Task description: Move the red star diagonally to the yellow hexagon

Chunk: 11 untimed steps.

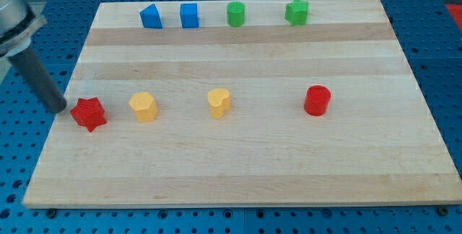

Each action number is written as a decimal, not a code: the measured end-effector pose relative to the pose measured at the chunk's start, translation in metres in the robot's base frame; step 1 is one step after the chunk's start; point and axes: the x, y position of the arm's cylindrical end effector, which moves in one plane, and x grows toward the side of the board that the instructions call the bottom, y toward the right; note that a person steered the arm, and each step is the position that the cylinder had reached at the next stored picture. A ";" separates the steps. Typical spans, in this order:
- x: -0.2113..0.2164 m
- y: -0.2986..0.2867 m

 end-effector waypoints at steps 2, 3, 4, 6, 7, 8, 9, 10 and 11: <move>0.056 0.017; 0.083 0.029; 0.042 0.038; 0.007 0.059; 0.005 0.059; -0.005 0.076; -0.019 0.106; -0.014 0.157; -0.012 0.211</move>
